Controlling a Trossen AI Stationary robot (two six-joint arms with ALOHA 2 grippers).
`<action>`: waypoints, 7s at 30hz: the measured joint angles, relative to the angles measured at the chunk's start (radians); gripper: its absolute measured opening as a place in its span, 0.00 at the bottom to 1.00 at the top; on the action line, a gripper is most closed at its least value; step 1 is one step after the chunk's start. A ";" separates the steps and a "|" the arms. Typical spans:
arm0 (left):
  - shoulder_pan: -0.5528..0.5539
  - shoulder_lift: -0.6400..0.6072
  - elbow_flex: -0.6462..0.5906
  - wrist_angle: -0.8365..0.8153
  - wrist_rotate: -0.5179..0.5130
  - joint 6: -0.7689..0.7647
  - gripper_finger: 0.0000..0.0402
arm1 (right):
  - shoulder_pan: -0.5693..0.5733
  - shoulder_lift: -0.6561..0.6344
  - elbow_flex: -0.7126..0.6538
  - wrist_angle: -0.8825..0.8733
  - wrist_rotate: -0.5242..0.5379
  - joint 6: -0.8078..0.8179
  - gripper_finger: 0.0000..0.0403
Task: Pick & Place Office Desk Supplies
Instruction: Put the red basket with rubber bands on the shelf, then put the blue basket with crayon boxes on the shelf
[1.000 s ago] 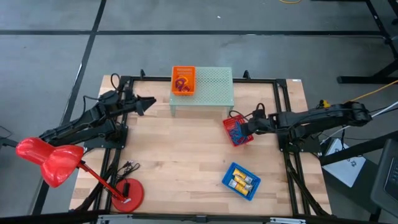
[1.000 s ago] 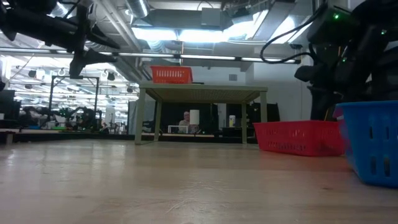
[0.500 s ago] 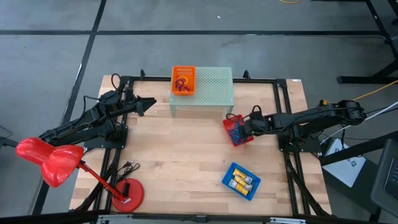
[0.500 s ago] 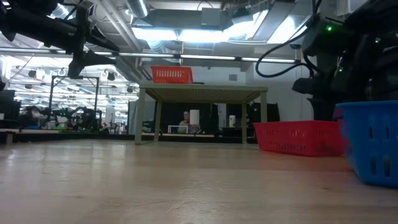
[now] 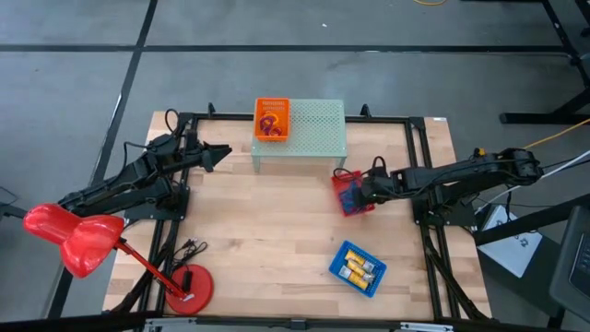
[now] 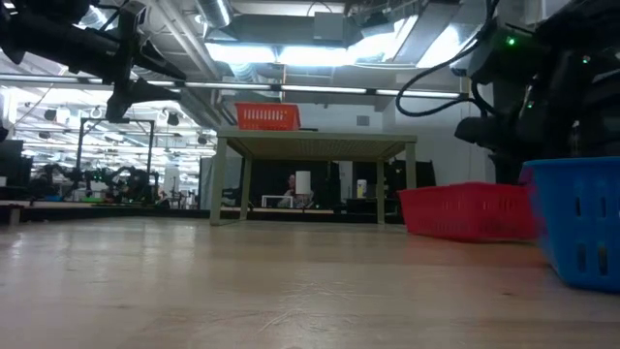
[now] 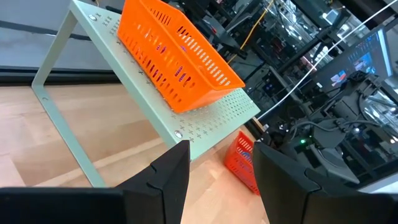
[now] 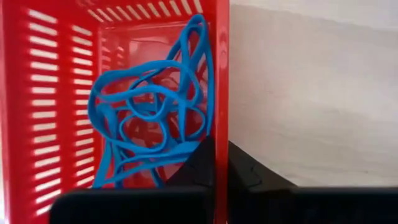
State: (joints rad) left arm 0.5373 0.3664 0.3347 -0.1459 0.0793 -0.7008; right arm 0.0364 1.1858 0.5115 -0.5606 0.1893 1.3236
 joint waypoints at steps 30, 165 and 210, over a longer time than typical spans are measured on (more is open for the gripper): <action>0.000 0.000 0.000 0.038 0.074 0.016 0.42 | 0.063 0.005 0.744 -0.078 0.320 -0.267 0.01; 0.000 0.000 0.000 0.068 0.184 0.045 0.42 | -0.504 0.673 1.266 -0.417 -0.077 -0.336 0.12; 0.001 0.000 0.000 0.068 0.174 0.068 0.42 | -0.411 0.624 1.840 -1.015 0.115 -0.634 0.31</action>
State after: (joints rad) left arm 0.5385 0.3664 0.3351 -0.0784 0.2531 -0.6327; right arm -0.3749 1.8100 2.3520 -1.5754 0.3043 0.6896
